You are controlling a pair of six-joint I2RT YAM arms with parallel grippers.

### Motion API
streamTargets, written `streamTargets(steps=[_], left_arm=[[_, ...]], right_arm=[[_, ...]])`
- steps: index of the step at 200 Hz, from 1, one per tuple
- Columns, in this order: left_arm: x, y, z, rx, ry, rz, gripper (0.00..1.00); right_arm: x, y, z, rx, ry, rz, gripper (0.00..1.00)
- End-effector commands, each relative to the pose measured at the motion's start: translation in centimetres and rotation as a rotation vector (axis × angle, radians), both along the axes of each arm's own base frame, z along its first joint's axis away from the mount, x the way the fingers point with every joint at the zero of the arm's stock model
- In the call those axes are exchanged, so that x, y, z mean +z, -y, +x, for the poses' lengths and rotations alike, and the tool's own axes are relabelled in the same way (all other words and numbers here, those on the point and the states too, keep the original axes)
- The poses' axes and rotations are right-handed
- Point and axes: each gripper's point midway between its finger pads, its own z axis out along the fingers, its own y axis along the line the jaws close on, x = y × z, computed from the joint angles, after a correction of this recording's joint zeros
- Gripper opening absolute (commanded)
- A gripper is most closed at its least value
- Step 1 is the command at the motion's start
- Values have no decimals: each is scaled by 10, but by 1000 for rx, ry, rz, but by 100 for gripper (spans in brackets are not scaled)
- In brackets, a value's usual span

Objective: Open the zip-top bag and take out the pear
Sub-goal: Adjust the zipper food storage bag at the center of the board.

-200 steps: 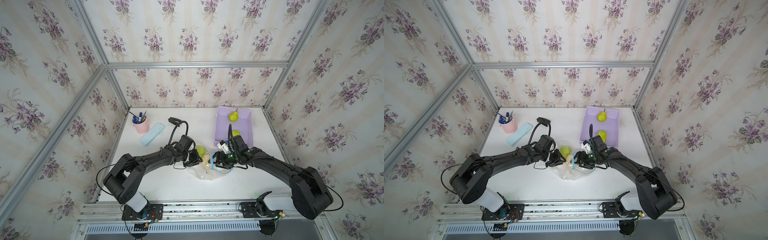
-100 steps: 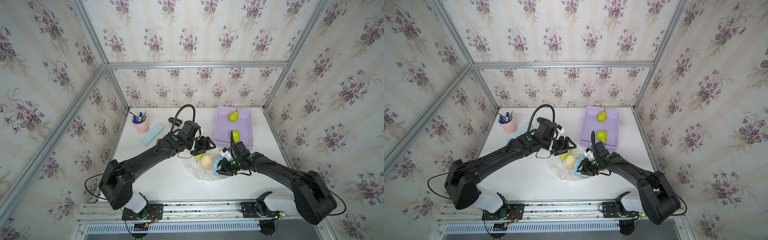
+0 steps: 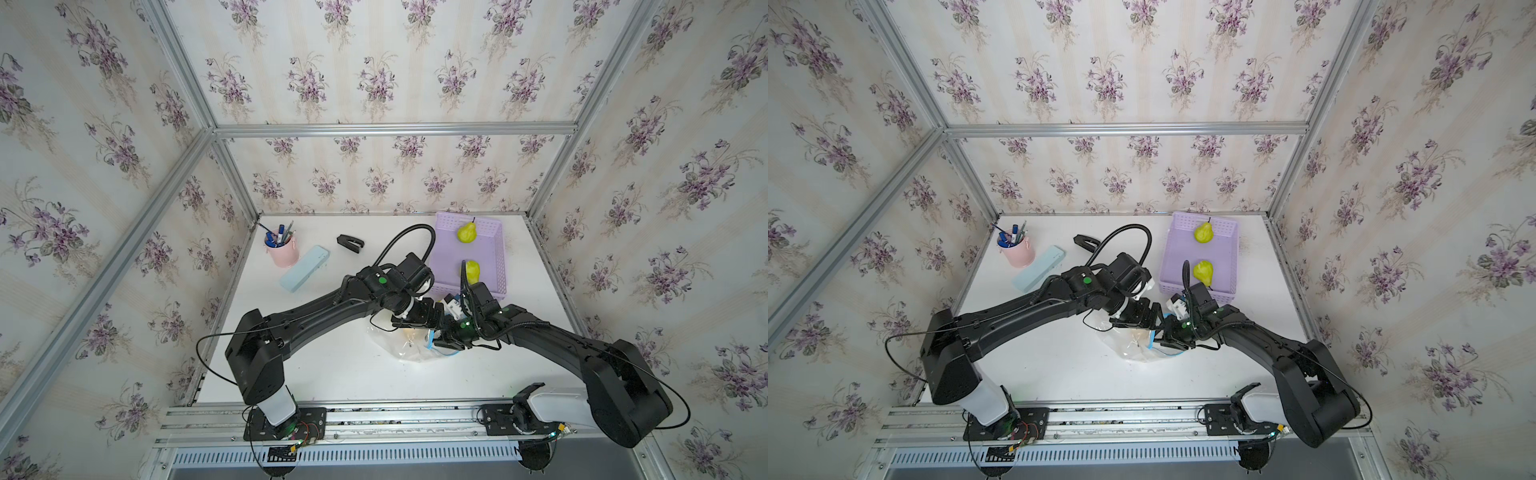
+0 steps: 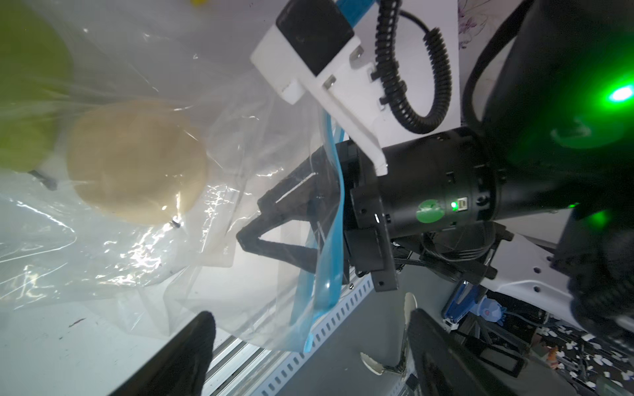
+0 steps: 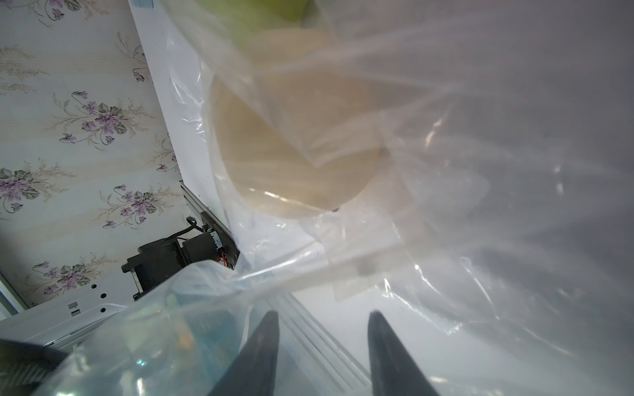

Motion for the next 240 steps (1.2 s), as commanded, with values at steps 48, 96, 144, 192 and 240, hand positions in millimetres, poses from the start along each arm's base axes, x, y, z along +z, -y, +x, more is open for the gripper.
streamTargets(steps=[48, 96, 144, 192, 240], left_arm=[[-20, -3, 16, -63, 94, 184, 30], [46, 7, 14, -14, 210, 74, 26], [39, 11, 3, -7, 185, 43, 29], [31, 0, 14, -24, 248, 151, 80], [0, -8, 21, -58, 288, 276, 80]], right_arm=[[5, -6, 0, -30, -5, 61, 45], [21, -18, 19, -153, -12, 186, 46], [11, -17, 28, -188, -29, 139, 46], [10, -15, 23, -180, -28, 145, 46], [12, -16, 22, -178, -22, 153, 47]])
